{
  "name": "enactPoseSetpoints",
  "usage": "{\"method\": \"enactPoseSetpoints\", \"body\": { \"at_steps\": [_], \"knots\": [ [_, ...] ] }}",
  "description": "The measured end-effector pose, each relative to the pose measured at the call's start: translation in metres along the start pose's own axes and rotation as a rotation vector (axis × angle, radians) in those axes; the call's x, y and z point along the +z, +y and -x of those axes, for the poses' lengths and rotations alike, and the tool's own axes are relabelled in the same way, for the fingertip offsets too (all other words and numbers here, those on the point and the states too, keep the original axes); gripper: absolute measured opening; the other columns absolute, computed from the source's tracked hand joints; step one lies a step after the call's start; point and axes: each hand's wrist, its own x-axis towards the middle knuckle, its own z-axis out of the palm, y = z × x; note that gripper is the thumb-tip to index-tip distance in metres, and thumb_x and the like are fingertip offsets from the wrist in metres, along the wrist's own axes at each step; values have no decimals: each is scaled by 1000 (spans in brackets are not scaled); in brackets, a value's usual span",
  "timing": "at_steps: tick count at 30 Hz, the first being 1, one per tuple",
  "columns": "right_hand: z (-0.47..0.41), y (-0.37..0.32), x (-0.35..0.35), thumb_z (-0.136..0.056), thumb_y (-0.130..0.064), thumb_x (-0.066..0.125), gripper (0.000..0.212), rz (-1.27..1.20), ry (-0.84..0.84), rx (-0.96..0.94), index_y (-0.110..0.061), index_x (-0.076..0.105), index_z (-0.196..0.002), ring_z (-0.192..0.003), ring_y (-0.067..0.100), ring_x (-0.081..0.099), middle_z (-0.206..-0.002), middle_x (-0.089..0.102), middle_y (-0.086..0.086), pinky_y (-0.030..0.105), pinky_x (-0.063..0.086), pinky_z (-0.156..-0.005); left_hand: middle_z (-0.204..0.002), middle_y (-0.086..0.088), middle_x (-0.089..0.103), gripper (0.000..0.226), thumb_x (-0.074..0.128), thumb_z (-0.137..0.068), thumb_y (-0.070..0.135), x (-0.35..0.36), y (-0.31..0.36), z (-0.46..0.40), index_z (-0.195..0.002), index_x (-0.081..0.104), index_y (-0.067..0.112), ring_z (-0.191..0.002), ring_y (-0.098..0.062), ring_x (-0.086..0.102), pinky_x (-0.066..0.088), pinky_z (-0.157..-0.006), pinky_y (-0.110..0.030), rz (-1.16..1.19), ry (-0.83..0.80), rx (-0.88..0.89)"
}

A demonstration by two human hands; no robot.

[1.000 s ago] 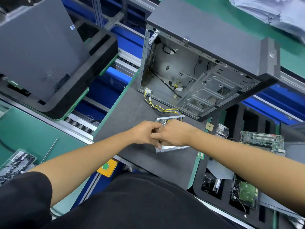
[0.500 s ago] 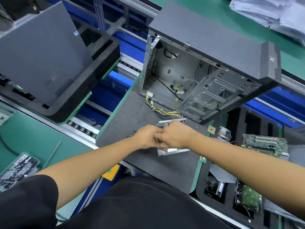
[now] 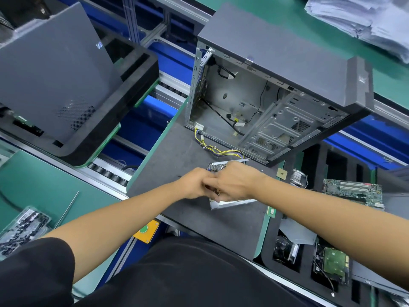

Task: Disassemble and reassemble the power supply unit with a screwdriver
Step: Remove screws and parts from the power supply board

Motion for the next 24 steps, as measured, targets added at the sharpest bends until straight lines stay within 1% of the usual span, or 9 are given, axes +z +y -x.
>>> {"method": "enactPoseSetpoints", "body": {
  "at_steps": [4, 7, 9, 13, 16, 18, 20, 22, 24],
  "knots": [
    [3, 8, 0, -104, -30, 37, 17, -37, -45, -83, -26, 49, -115, -58, 29, 44, -109, 60, 4, 39, 32, -53, -73, 6, 69, 26, 91, -73, 28, -10, 5, 0, -83, 68, 21, -65, -10, 50, 45, -66, -31, -37, -84, 45],
    [-3, 7, 2, -106, -45, 33, 28, -1, -75, 12, -23, 48, -115, -65, 31, 55, -96, 69, 4, 35, 31, -58, -74, 8, 70, 38, 94, -62, 44, -7, 8, 0, -78, 66, 24, -71, -13, 62, 49, -68, -34, -103, 22, 1],
    [-3, 5, 5, -104, -50, 35, 34, 15, -60, 40, -21, 49, -113, -68, 32, 63, -89, 71, 5, 34, 32, -57, -73, 3, 71, 34, 94, -64, 37, -4, 8, 0, -79, 70, 18, -71, -14, 61, 50, -68, -37, -74, 50, 9],
    [4, 11, 4, -98, -34, 43, 20, -62, -18, -40, -22, 44, -114, -53, 33, 47, -96, 63, 3, 36, 32, -48, -78, -14, 68, 27, 90, -73, 30, -12, 8, -3, -87, 72, 16, -69, -18, 47, 47, -69, -37, -74, -70, 46],
    [3, 13, 3, -102, -28, 40, 17, -82, -83, -56, -23, 46, -117, -53, 30, 41, -89, 62, 9, 37, 36, -49, -75, -4, 66, 35, 94, -67, 38, -15, 10, -5, -84, 64, 31, -68, -19, 51, 45, -66, -33, -90, -48, 92],
    [2, 9, 4, -105, -34, 38, 20, -77, -76, -14, -20, 47, -115, -54, 31, 44, -76, 55, 8, 39, 45, -55, -70, 7, 65, 37, 95, -61, 42, -12, 9, -4, -79, 65, 29, -67, -13, 57, 47, -65, -33, -106, 18, 65],
    [2, 6, 6, -105, -40, 38, 25, -43, -51, 31, -18, 49, -111, -50, 30, 41, -64, 50, 6, 37, 40, -52, -62, 14, 63, 30, 94, -64, 33, -10, 7, -4, -72, 65, 32, -61, -3, 53, 45, -61, -27, -62, 29, 80],
    [4, 5, 7, -103, -43, 36, 28, -1, -34, 31, -18, 48, -109, -50, 31, 41, -72, 60, 7, 35, 35, -51, -66, 12, 68, 22, 92, -69, 23, -11, 7, -5, -76, 72, 28, -61, 0, 51, 42, -62, -24, -42, -31, 97],
    [6, 7, 7, -99, -38, 38, 22, -5, -50, -4, -20, 41, -112, -53, 31, 46, -93, 61, 7, 38, 45, -52, -79, 2, 76, 18, 88, -75, 18, -13, 9, -6, -90, 78, 18, -67, 0, 52, 42, -66, -27, -89, -82, 99]
  ]
}}
